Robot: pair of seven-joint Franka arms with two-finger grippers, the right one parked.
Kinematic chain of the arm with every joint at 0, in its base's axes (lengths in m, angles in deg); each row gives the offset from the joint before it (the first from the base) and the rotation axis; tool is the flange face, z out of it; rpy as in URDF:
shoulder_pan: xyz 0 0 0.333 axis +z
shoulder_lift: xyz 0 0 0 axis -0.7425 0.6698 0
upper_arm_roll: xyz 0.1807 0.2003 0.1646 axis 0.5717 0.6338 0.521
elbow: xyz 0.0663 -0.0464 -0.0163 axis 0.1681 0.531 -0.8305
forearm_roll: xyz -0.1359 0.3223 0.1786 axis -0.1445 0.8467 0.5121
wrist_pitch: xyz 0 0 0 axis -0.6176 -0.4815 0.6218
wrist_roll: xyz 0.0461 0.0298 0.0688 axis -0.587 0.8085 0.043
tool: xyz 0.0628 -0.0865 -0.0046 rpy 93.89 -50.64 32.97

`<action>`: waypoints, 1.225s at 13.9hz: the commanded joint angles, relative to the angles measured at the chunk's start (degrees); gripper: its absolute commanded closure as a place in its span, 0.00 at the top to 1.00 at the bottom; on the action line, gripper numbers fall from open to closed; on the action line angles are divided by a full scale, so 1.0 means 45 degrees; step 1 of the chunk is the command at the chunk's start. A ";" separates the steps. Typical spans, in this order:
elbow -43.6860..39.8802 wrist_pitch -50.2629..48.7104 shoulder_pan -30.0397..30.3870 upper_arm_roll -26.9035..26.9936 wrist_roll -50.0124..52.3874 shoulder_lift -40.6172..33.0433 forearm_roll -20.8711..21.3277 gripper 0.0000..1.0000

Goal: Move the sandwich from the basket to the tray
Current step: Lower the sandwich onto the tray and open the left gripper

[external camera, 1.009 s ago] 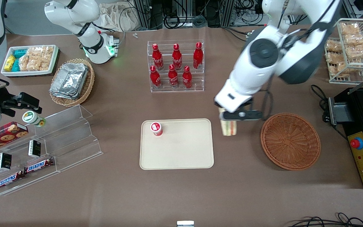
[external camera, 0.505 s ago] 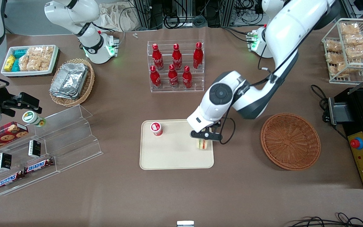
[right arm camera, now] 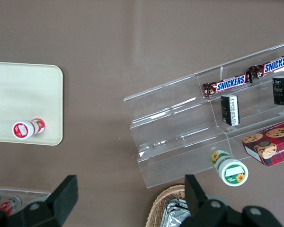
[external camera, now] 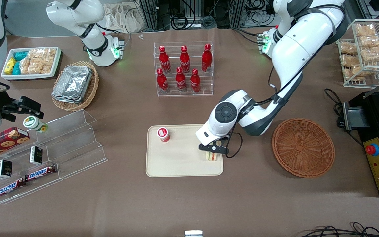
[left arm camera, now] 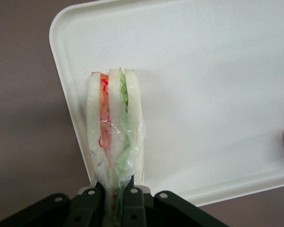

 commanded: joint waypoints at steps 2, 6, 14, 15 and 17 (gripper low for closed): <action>-0.0365 0.0067 -0.0068 -0.0027 0.0936 0.0346 0.0476 0.79; -0.0326 -0.0922 0.0205 -0.0066 0.1544 -0.0665 0.0243 1.00; -0.0287 -0.6355 0.2252 -0.0301 -0.1617 -0.4397 -0.2296 0.99; -0.0307 -0.6804 0.2508 -0.0320 -0.2008 -0.4632 -0.2356 0.99; -0.0307 -0.7527 0.3287 -0.0320 -0.3157 -0.5353 -0.2978 0.99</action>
